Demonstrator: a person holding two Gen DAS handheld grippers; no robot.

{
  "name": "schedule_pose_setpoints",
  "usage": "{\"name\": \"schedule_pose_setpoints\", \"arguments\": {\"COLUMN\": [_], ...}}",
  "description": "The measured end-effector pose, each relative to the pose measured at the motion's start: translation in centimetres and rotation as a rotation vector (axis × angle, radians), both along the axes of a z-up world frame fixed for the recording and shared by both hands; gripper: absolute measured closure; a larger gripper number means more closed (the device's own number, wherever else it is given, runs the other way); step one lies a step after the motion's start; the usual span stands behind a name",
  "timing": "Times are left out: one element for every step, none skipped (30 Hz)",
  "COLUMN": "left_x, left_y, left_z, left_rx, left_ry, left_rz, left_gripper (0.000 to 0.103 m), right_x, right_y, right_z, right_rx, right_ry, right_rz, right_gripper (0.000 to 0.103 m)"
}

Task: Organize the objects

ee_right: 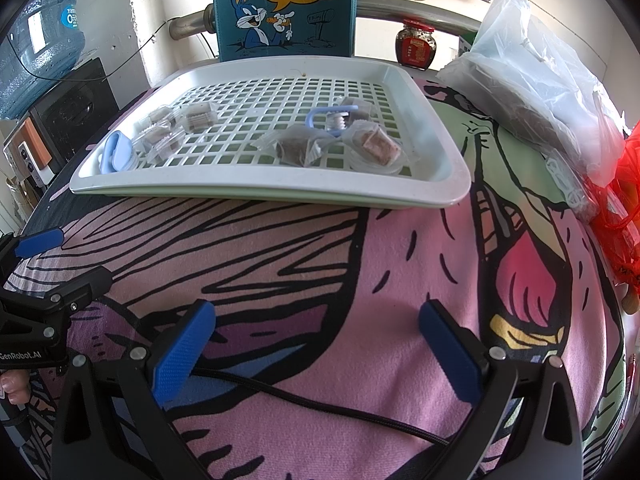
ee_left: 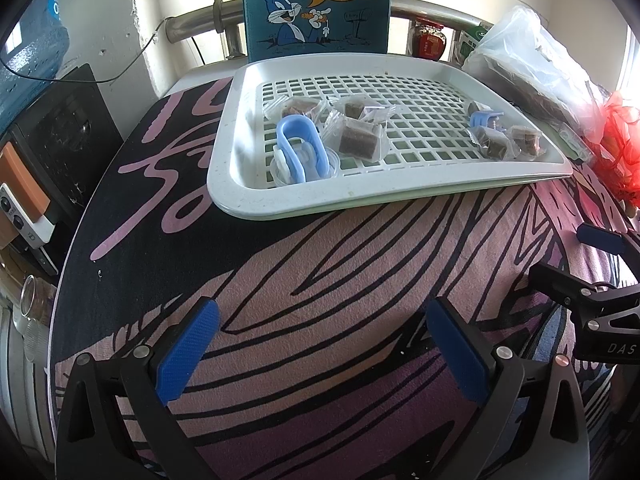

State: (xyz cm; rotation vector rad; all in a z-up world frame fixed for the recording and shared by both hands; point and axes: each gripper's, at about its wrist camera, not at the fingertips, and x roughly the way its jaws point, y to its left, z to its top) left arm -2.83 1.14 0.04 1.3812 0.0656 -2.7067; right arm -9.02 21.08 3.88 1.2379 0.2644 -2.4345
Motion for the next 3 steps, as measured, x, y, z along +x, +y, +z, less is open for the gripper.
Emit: {"name": "schedule_pose_setpoints", "arguments": {"left_x": [0.00,0.01,0.00], "left_y": [0.00,-0.01,-0.01], "left_z": [0.00,0.00,0.00], "left_rx": [0.000,0.000,0.000], "left_ry": [0.000,0.000,0.000], "left_rz": [0.000,0.000,0.000], "left_gripper": [0.000,0.000,0.000], "right_x": [0.00,0.00,0.00], "right_y": [0.00,0.00,0.00], "right_z": [0.00,0.00,0.00], "right_rx": [0.000,0.000,0.000], "right_ry": [0.000,0.000,0.000], "right_rz": [0.000,0.000,0.000], "right_gripper": [0.000,0.000,0.000]}}
